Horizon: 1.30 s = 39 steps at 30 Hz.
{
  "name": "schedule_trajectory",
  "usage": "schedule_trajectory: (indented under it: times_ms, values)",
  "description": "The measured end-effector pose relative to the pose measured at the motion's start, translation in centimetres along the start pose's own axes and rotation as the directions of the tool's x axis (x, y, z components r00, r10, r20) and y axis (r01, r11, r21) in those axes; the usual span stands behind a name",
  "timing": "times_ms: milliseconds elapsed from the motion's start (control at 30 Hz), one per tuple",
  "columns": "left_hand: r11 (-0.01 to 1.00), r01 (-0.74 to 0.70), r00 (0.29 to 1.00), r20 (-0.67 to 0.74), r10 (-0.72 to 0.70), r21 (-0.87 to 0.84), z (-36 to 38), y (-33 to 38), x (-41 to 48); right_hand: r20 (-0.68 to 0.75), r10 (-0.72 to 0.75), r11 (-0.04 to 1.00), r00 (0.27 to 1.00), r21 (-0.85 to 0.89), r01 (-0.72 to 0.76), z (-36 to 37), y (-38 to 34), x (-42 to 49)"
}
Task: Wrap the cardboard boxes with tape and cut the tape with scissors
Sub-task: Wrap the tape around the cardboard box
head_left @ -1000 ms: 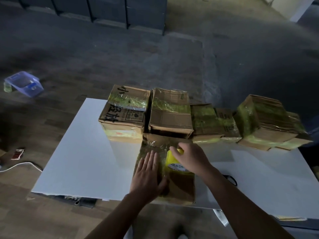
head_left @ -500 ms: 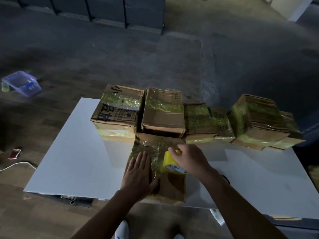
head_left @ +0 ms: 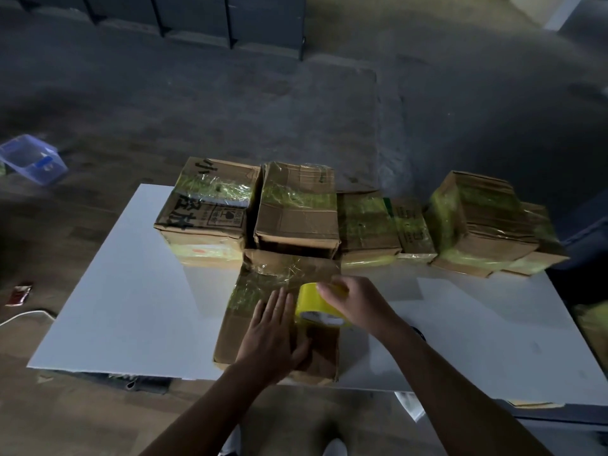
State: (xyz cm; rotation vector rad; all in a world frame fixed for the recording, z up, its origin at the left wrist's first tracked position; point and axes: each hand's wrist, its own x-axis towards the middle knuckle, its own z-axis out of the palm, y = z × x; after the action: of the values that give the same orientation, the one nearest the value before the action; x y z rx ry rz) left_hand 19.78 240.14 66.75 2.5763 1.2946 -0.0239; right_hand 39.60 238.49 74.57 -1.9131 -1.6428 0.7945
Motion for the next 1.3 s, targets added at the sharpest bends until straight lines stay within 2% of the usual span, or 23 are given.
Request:
schedule_trajectory:
  times_ms: [100,267,367,500,567,667,733,833,933,1067,1233,1300]
  values:
    - [1.0,-0.002,1.0,0.029,0.002,0.019,-0.1,-0.2,-0.1,-0.114,-0.06,0.984,0.992,-0.174,0.04,-1.5,0.7,-0.2]
    - [0.996,0.015,0.995,0.095,-0.024,0.091,-0.8,2.3,1.1,-0.132,-0.084,0.947,0.988,-0.32,0.038,-1.4,0.2,-0.5]
    - [1.0,0.0,0.995,0.096,-0.003,0.03,-0.3,4.7,1.8,-0.137,-0.062,0.963,0.989,-0.268,0.023,-1.1,0.2,-0.3]
    - [0.998,0.019,0.994,0.106,-0.026,0.061,0.6,4.9,1.7,-0.105,-0.016,0.999,0.994,0.028,0.019,-2.0,1.7,-1.3]
    - [0.998,0.041,0.994,0.095,-0.046,0.05,0.7,4.8,1.6,-0.106,-0.026,0.996,0.994,0.087,0.035,-2.1,1.9,-1.6]
    - [0.997,0.059,0.994,0.09,-0.063,0.049,0.6,5.2,1.7,-0.151,-0.116,0.992,0.982,-0.07,0.107,-2.7,2.8,-1.9]
    - [0.996,0.063,0.992,0.106,-0.07,0.068,0.5,5.3,1.8,-0.174,-0.125,0.976,0.977,-0.2,0.089,-3.6,4.7,-2.2]
    - [0.991,0.105,0.985,0.131,-0.116,0.085,0.3,5.9,2.0,-0.182,-0.029,0.959,0.983,-0.284,-0.025,-3.8,7.4,-3.2]
    - [0.975,0.197,0.963,0.166,-0.212,0.106,0.4,8.2,2.3,-0.211,0.048,0.962,0.976,-0.253,-0.102,-2.3,8.6,-3.2]
    - [0.949,0.285,0.934,0.184,-0.306,0.135,1.1,10.7,2.4,-0.173,0.134,0.968,0.976,-0.188,-0.167,-0.7,9.9,-3.0]
    - [0.945,0.295,0.925,0.207,-0.319,0.138,1.1,11.0,2.8,0.009,0.321,0.93,0.947,-0.19,-0.314,0.5,9.9,-2.2]
    - [0.949,0.291,0.926,0.211,-0.312,0.123,1.0,11.1,2.8,0.009,0.348,0.926,0.938,-0.16,-0.342,0.7,10.1,-2.1]
